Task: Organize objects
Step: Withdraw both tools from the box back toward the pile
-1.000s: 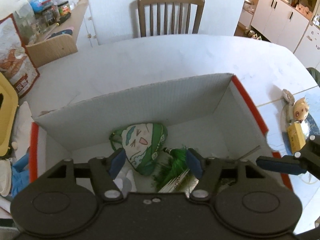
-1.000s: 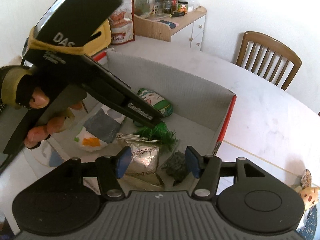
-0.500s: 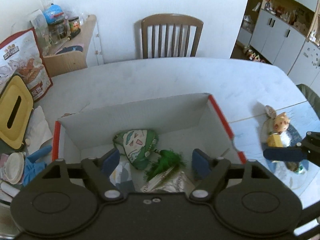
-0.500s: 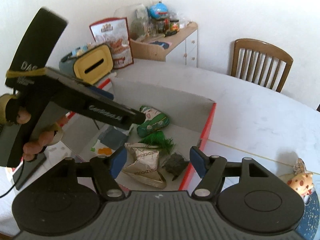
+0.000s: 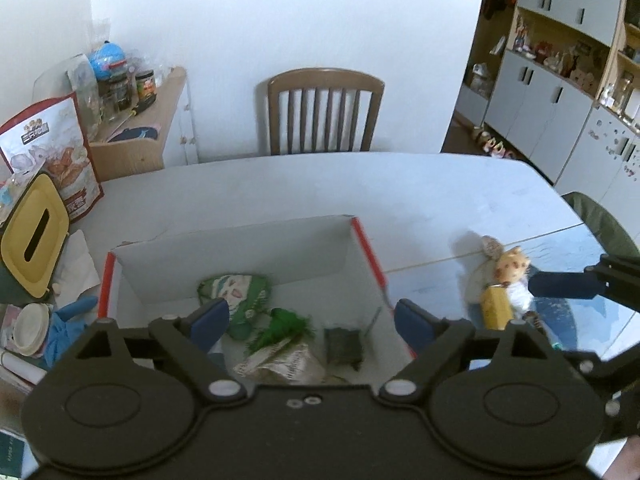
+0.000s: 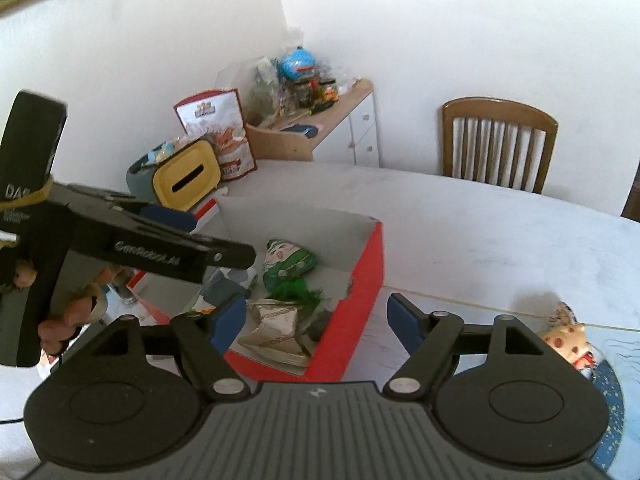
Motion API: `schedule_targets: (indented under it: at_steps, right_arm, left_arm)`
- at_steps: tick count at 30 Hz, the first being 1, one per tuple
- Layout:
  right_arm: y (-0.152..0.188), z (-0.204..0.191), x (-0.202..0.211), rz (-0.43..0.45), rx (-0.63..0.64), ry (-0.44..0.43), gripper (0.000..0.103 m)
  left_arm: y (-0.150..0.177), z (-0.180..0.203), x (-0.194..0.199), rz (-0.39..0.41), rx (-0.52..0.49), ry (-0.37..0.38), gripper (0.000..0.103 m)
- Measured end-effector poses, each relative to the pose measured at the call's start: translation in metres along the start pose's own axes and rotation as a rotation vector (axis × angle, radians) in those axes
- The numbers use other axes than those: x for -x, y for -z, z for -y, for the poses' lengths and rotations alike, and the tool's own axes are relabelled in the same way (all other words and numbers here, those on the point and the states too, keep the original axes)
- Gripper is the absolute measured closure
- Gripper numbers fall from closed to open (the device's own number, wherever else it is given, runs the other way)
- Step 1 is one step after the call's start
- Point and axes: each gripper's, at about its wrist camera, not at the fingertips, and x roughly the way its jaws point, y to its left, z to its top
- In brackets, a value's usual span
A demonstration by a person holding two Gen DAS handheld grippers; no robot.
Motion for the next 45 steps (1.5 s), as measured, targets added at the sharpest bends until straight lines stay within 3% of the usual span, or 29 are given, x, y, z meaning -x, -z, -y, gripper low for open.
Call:
schedule_targets:
  at_steps: [13, 24, 45]
  right_arm:
    - [0.019, 0.039, 0.052, 0.069, -0.057, 0.019, 0.019]
    - [0.042, 0.077, 0.074, 0.085, -0.116, 0.080, 0.019]
    - [0.103, 0.143, 0.085, 0.020, -0.109, 0.199, 0.019]
  left_arm:
    - [0.010, 0.048, 0.017, 0.052, -0.017, 0.047, 0.001]
    - [0.016, 0.084, 0.017, 0.097, -0.025, 0.073, 0.001]
    - [0.026, 0.162, -0.036, 0.048, -0.077, 0.153, 0.001]
